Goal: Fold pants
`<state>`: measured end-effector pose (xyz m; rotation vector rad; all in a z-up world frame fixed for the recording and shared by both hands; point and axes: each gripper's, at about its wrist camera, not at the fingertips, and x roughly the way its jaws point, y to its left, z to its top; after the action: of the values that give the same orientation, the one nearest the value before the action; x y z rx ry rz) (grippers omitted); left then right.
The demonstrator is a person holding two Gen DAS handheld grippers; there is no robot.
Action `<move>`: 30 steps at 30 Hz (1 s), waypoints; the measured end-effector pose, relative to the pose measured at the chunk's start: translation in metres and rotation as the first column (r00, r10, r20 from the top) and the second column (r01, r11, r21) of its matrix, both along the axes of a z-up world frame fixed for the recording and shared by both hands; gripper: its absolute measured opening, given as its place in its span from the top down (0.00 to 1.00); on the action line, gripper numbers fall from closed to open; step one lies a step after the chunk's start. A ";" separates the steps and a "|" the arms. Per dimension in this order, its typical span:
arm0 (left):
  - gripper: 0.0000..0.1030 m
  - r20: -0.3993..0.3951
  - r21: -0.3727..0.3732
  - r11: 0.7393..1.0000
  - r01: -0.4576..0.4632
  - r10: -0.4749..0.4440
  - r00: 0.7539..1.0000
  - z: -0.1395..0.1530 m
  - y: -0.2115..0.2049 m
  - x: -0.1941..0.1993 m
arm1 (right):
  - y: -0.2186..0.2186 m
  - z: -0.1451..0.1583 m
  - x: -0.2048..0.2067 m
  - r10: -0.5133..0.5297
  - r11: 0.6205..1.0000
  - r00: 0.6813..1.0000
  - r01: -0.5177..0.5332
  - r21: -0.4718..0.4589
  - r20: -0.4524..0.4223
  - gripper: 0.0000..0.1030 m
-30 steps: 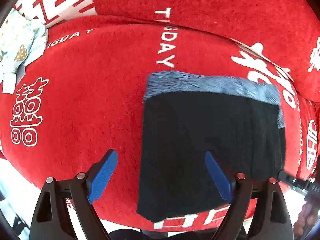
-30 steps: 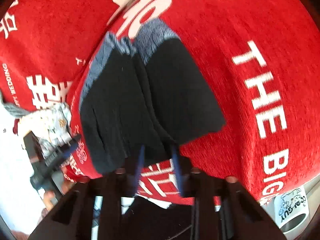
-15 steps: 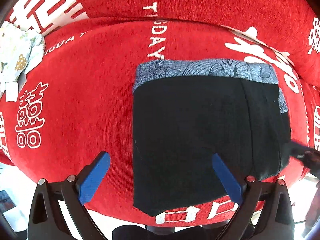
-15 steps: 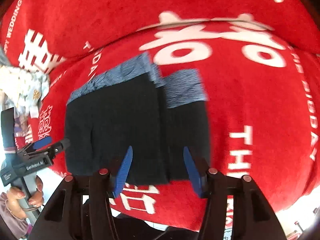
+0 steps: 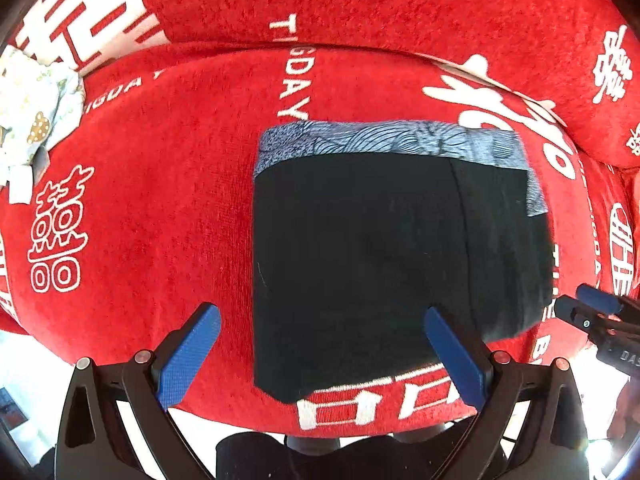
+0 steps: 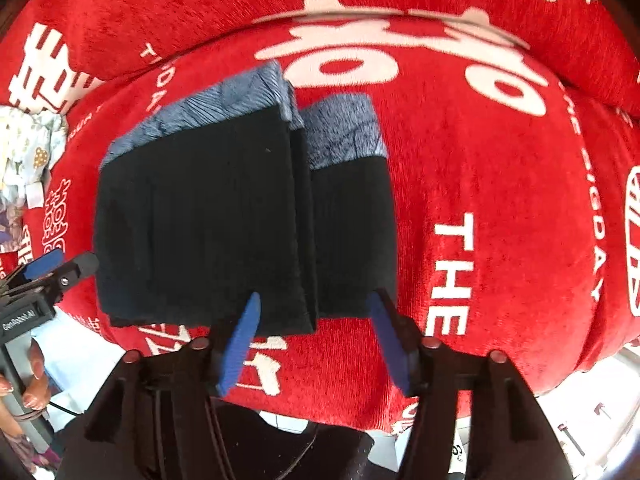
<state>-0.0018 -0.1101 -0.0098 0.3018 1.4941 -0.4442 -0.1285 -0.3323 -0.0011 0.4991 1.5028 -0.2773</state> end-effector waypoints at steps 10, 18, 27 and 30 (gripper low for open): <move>0.01 0.025 0.036 0.999 -0.012 0.011 1.000 0.042 0.002 -0.010 | 0.038 0.053 0.018 0.059 0.996 0.996 -0.054 -0.073 0.072 0.04; 0.01 0.018 0.063 0.998 -0.027 0.026 0.999 0.066 0.006 -0.020 | 0.045 0.073 0.019 0.030 0.997 0.999 -0.028 -0.066 0.043 0.00; 0.01 0.033 0.075 0.997 -0.012 0.009 0.999 0.088 0.003 -0.027 | 0.050 0.093 0.019 0.047 0.989 0.999 -0.047 -0.140 0.000 0.00; 0.01 0.031 0.095 0.995 0.031 -0.035 0.999 0.090 -0.001 -0.029 | 0.054 0.099 0.018 0.061 0.985 0.998 -0.060 -0.163 0.002 0.00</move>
<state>-0.0310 -0.1108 0.0805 0.4068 1.4820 -0.3940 -0.1100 -0.2784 0.0976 0.3233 1.4718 -0.3466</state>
